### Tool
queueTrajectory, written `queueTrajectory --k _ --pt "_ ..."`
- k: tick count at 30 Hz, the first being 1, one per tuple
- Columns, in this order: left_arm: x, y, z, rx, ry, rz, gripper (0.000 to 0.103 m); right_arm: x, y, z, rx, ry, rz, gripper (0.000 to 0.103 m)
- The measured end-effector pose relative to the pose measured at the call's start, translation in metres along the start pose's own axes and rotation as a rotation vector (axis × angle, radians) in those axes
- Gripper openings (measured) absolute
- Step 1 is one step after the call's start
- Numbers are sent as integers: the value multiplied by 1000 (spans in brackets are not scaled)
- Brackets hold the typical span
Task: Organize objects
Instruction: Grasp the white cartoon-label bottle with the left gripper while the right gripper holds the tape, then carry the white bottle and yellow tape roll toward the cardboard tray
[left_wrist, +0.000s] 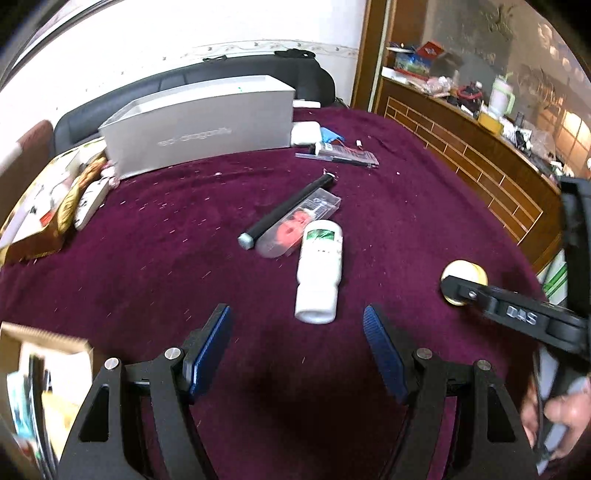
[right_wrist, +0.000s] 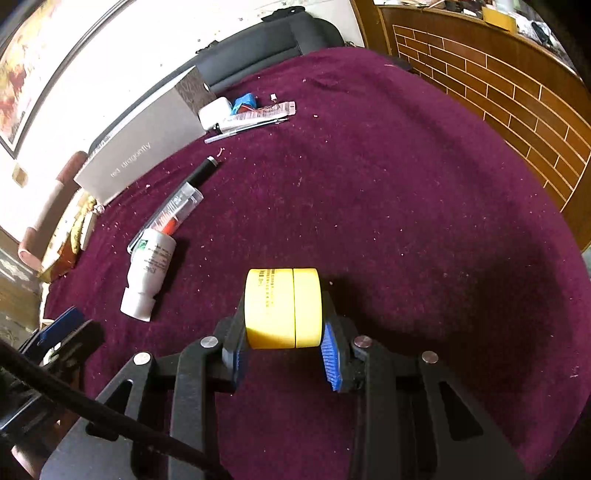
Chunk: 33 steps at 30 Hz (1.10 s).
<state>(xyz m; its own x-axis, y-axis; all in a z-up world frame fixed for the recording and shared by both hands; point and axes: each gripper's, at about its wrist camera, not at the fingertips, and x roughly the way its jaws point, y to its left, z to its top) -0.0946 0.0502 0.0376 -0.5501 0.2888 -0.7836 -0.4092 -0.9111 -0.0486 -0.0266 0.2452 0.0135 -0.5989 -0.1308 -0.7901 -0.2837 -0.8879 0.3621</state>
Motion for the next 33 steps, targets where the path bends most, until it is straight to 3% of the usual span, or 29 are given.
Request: queueTrajectory --k 13,17,22,33 --pt "57 -15 14 21 48 106 67 2 -4 2 -10 -16 40 30" --pt "63 -14 19 13 38 97 65 2 -6 2 1 -17 50 30" --pt "61 -21 19 30 30 55 29 2 -5 2 -3 -24 46 30" --pt "39 -20 1 9 26 64 29 2 -5 0 -1 -40 45 30"
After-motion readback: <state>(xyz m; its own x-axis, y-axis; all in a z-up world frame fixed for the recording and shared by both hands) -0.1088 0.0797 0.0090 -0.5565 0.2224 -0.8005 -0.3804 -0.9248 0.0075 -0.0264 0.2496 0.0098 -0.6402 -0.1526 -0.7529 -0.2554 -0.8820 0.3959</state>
